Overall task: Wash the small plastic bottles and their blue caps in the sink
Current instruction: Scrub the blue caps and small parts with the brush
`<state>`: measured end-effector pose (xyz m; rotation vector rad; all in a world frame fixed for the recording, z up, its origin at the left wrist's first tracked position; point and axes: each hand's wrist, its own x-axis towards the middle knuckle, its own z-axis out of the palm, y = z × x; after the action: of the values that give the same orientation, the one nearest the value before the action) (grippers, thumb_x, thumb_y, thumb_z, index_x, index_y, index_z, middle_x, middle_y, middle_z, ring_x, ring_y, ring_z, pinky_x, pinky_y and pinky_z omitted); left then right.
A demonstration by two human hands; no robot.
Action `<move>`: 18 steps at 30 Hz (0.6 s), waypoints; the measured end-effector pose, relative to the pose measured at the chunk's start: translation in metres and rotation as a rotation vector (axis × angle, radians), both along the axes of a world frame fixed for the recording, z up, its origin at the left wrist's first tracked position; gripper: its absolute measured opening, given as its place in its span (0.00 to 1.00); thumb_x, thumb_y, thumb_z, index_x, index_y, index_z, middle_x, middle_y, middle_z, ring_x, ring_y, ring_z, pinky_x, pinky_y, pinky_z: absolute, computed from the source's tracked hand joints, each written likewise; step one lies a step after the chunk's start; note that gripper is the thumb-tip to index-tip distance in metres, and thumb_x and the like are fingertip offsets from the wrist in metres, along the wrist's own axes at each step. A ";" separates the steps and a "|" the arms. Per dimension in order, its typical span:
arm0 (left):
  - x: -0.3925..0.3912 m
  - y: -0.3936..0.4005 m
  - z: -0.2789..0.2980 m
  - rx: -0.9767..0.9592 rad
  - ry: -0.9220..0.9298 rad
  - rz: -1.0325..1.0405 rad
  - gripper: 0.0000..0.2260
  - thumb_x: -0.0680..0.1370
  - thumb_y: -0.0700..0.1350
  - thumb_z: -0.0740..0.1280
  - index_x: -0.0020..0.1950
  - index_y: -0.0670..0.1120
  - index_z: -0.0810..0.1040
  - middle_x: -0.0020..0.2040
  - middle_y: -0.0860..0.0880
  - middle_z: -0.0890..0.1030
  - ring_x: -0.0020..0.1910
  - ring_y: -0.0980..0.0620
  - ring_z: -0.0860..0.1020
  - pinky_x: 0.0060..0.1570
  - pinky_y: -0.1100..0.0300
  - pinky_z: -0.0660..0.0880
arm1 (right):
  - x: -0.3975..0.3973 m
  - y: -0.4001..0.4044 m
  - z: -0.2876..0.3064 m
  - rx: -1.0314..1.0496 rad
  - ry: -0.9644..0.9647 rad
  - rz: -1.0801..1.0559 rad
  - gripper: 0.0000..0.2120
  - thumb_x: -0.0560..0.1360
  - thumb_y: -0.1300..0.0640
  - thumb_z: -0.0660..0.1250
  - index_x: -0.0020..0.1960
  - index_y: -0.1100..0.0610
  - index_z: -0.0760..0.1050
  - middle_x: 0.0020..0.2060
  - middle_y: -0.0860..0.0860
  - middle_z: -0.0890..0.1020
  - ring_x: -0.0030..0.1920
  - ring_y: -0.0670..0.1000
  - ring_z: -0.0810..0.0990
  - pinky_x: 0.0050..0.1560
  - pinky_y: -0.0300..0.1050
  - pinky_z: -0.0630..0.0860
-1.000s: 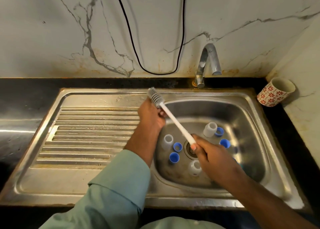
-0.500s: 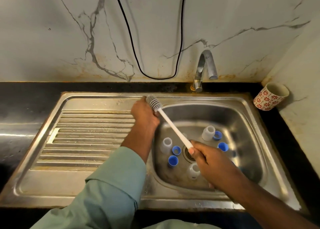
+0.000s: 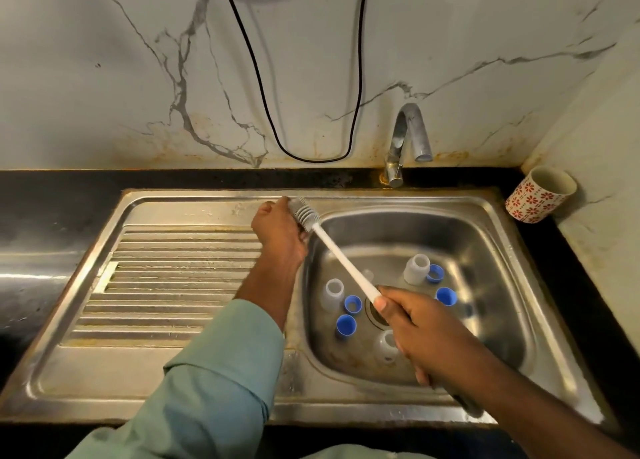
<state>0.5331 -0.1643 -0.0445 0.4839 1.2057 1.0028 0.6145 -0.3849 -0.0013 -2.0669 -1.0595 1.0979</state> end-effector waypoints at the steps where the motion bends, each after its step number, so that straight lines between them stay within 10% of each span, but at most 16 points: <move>1: 0.003 -0.005 0.002 0.033 -0.007 -0.019 0.05 0.81 0.40 0.61 0.45 0.46 0.71 0.35 0.47 0.73 0.21 0.55 0.70 0.18 0.66 0.62 | 0.000 0.002 -0.002 0.007 0.018 -0.017 0.11 0.83 0.48 0.55 0.57 0.47 0.76 0.30 0.43 0.72 0.19 0.44 0.66 0.22 0.40 0.68; 5: -0.004 0.004 0.003 0.051 -0.074 -0.063 0.16 0.73 0.49 0.63 0.56 0.41 0.74 0.47 0.42 0.81 0.34 0.52 0.78 0.24 0.63 0.69 | -0.003 0.003 0.000 0.026 0.009 -0.012 0.10 0.83 0.48 0.55 0.57 0.43 0.74 0.31 0.45 0.73 0.17 0.42 0.65 0.20 0.38 0.66; 10: 0.018 -0.015 0.005 0.110 0.028 -0.045 0.09 0.79 0.39 0.66 0.39 0.45 0.73 0.36 0.43 0.78 0.28 0.51 0.71 0.19 0.63 0.63 | 0.005 0.022 -0.002 -0.009 0.005 -0.062 0.11 0.83 0.48 0.54 0.56 0.48 0.74 0.27 0.44 0.72 0.18 0.44 0.67 0.20 0.39 0.67; 18: 0.023 -0.019 0.012 0.021 0.068 0.014 0.09 0.81 0.43 0.62 0.40 0.46 0.71 0.35 0.46 0.73 0.29 0.51 0.70 0.24 0.61 0.67 | -0.003 0.023 -0.009 0.040 0.006 -0.069 0.10 0.83 0.47 0.54 0.49 0.39 0.74 0.26 0.46 0.73 0.20 0.42 0.68 0.24 0.40 0.69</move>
<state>0.5558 -0.1834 -0.0327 0.5306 1.2620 1.0186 0.6112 -0.3614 -0.0100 -2.0521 -0.9914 1.0397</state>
